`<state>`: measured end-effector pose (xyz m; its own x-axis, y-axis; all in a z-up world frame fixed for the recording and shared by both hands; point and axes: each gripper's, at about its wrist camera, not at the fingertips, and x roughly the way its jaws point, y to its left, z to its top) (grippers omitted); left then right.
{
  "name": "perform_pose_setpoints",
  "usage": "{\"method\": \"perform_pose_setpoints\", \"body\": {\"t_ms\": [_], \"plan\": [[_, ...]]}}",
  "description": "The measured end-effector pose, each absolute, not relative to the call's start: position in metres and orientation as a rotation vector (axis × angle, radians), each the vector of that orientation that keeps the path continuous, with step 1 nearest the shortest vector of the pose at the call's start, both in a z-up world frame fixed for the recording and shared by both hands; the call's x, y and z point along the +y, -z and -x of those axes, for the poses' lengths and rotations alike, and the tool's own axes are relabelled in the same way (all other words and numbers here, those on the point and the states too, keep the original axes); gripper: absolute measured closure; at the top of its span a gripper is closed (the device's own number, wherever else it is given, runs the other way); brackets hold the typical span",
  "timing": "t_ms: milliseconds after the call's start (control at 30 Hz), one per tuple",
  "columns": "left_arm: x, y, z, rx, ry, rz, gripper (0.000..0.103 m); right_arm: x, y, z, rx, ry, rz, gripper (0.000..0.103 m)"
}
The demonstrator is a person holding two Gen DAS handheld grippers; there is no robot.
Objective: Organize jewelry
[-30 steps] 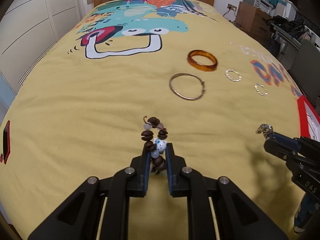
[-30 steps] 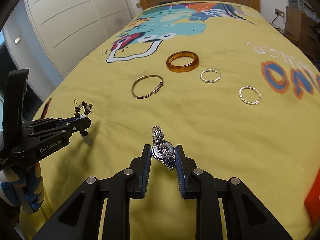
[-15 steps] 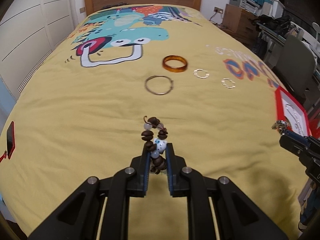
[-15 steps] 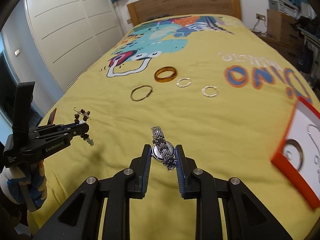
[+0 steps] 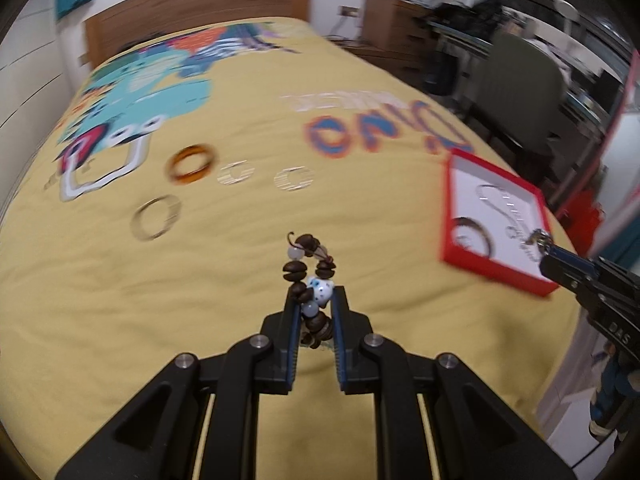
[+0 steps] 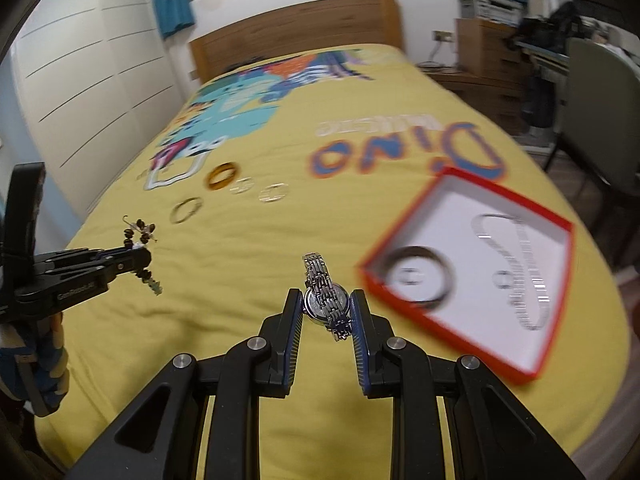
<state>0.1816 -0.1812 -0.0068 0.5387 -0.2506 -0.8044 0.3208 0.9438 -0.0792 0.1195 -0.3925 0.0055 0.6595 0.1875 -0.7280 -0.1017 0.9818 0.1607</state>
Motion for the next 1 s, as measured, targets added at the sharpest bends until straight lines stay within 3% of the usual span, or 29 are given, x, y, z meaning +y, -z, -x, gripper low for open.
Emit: {"method": "perform_pose_setpoints", "body": {"t_ms": [467,1000], "plan": [[-0.371,0.022,-0.249,0.952,0.569,-0.188,0.089,-0.531,0.021,-0.196,0.874,0.013,-0.137,0.079],[-0.434,0.097,-0.299,1.058,0.595,-0.262,0.089,-0.574,0.076,-0.260,0.997,0.037,-0.092,0.079]]}}
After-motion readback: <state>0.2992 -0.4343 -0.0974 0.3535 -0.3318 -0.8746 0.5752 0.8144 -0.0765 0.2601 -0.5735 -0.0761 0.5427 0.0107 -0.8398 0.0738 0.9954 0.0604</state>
